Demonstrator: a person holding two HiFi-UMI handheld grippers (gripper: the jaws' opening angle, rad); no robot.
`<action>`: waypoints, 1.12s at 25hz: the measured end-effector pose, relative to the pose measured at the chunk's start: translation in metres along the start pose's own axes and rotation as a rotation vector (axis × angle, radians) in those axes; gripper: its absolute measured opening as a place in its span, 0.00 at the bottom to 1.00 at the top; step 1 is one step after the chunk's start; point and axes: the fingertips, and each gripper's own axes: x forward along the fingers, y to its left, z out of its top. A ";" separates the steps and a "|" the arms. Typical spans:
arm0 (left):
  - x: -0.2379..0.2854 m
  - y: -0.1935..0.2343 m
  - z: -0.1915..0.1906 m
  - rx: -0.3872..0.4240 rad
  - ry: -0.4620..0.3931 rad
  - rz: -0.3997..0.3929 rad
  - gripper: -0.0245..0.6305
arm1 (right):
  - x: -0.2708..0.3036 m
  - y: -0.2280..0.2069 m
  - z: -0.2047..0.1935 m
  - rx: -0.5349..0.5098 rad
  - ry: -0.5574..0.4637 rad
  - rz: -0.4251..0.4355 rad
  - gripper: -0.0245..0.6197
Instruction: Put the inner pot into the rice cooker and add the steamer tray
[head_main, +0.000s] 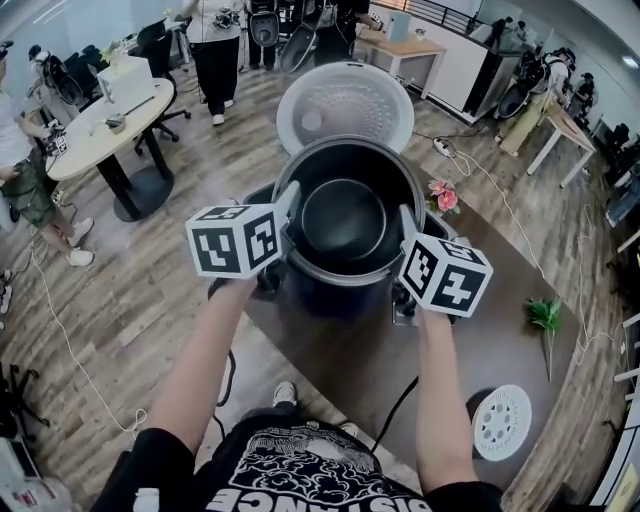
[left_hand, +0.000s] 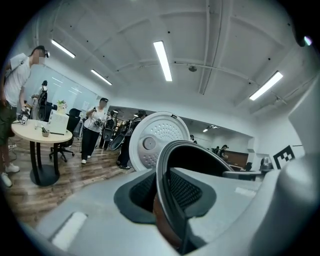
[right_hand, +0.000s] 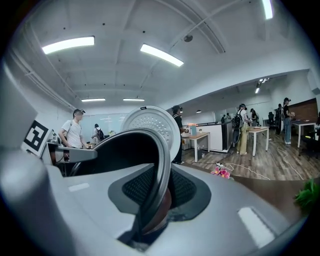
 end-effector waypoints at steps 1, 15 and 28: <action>0.002 0.003 -0.001 -0.002 0.006 -0.002 0.14 | 0.003 0.000 -0.002 0.003 0.004 -0.002 0.16; 0.039 0.031 -0.036 0.003 0.109 -0.050 0.15 | 0.034 -0.007 -0.044 0.050 0.078 -0.082 0.16; 0.054 0.035 -0.053 0.094 0.098 -0.099 0.16 | 0.043 -0.018 -0.067 0.094 0.077 -0.157 0.14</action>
